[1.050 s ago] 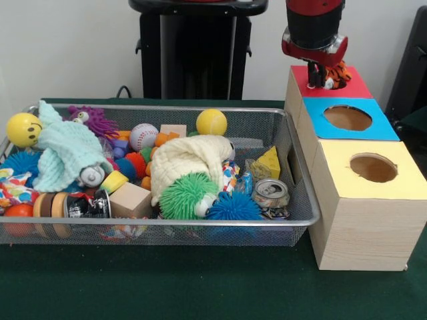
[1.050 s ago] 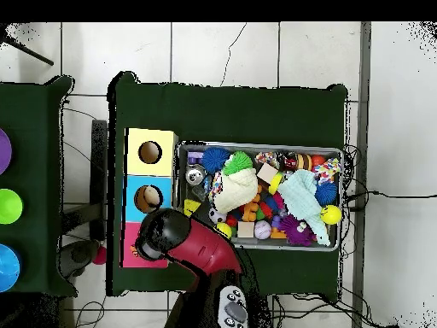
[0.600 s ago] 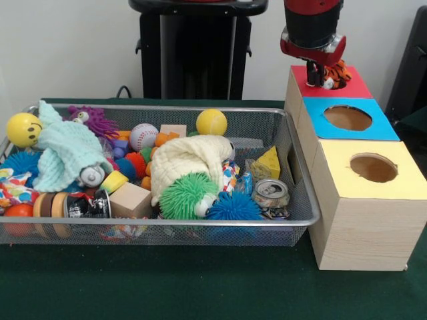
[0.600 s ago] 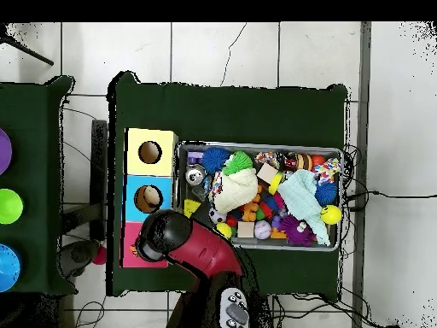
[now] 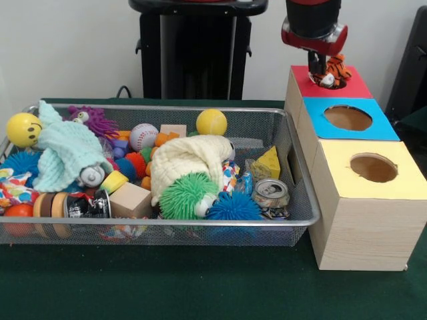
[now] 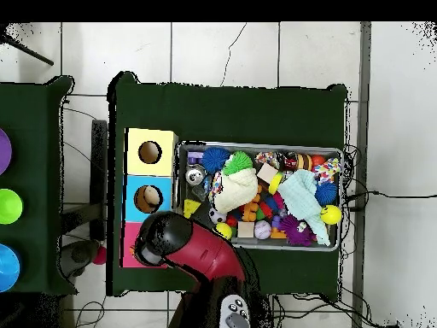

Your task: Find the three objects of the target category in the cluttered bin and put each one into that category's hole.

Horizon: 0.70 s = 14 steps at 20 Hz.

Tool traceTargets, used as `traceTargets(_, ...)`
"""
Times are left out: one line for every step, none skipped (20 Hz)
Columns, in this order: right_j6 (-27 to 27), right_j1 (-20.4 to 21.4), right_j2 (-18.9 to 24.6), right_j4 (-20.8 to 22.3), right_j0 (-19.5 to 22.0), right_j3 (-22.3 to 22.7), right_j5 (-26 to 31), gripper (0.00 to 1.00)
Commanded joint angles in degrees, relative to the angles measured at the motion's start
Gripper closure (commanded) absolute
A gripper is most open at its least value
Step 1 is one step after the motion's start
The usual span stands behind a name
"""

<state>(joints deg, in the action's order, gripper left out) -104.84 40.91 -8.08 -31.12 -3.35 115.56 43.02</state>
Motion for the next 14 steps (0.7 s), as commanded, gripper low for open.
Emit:
traceTargets(-18.5, 5.8, -3.0, 4.4, -0.4, -4.2, 15.0, 1.0)
traceTargets(-19.2, 6.6, -3.3, 4.7, -0.5, -5.0, 17.0, 1.0)
traceTargets(-19.3, 6.7, -3.5, 4.8, -0.5, -5.5, 17.6, 1.0)
traceTargets(-19.8, 7.0, -3.8, 4.9, -0.5, -6.1, 19.0, 1.0)
traceTargets(-19.8, 7.1, -4.0, 4.9, -0.5, -6.4, 19.3, 1.0)
traceTargets(-20.1, 7.1, -4.3, 5.0, -0.6, -7.0, 20.0, 1.0)
traceTargets(-19.9, 7.0, -4.5, 5.0, -0.6, -7.2, 20.1, 1.0)
traceTargets(-19.9, 7.0, -4.6, 4.9, -0.6, -7.6, 20.5, 1.0)
traceTargets(-19.9, 6.8, -4.8, 4.9, -0.7, -7.8, 20.6, 1.0)
traceTargets(-20.1, 6.8, -5.1, 4.8, -0.8, -8.1, 20.8, 1.0)
traceTargets(-20.2, 6.7, -5.2, 4.6, -0.9, -8.2, 20.9, 1.0)
traceTargets(-20.4, 6.6, -5.3, 4.4, -1.0, -8.4, 21.0, 1.0)
traceTargets(-20.2, 6.2, -5.2, 4.1, -1.0, -8.4, 20.5, 1.0)
traceTargets(-20.1, 5.5, -5.0, 3.4, -1.0, -7.9, 19.2, 1.0)
